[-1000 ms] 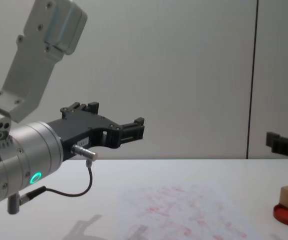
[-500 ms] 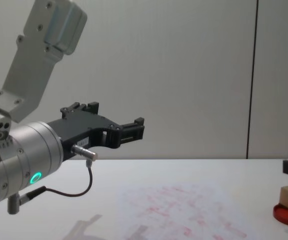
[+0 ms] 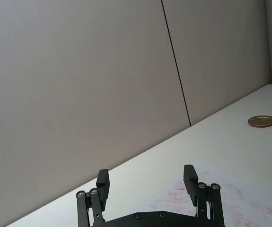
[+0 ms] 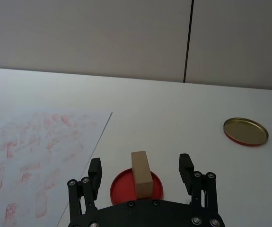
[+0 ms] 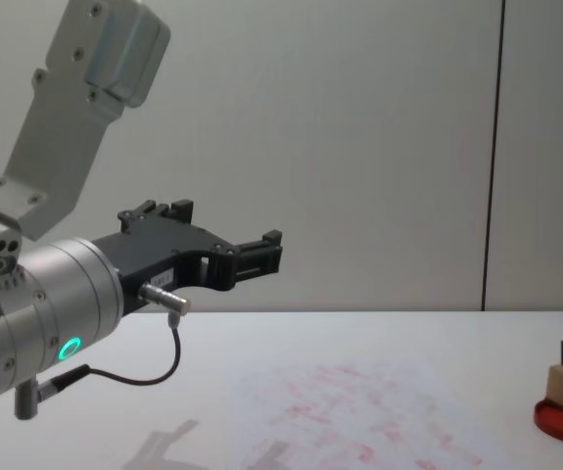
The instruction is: Use the one hand to pick up the stamp and affix it onto the A4 paper.
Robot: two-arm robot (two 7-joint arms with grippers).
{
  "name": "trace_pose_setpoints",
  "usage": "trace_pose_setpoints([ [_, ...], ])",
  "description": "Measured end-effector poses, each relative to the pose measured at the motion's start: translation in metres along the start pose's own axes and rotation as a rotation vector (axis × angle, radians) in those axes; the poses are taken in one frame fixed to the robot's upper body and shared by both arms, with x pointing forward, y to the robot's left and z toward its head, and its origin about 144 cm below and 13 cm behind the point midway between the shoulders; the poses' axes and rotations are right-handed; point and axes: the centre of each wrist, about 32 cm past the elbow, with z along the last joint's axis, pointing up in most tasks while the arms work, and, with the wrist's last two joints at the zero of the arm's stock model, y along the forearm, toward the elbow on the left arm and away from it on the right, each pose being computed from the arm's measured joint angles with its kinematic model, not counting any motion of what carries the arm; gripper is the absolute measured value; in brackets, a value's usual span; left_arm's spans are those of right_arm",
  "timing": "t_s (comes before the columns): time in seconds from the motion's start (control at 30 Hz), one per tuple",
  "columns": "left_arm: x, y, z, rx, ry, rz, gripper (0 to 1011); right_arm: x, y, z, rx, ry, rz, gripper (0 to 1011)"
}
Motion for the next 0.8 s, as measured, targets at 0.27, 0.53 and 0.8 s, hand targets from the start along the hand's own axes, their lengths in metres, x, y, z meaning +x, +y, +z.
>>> trace_pose_setpoints([
  [0.27,0.0,0.0,0.0,0.0,0.0,0.0,993,0.003,0.009,-0.005,-0.034,0.007,0.007,1001],
  [0.53,0.0,0.0,0.0,0.0,0.0,0.0,993,0.003,0.019,-0.011,-0.066,0.004,0.014,1001],
  [0.8,0.0,0.0,0.0,0.0,0.0,0.0,993,0.003,0.027,-0.014,-0.083,0.002,0.021,844],
])
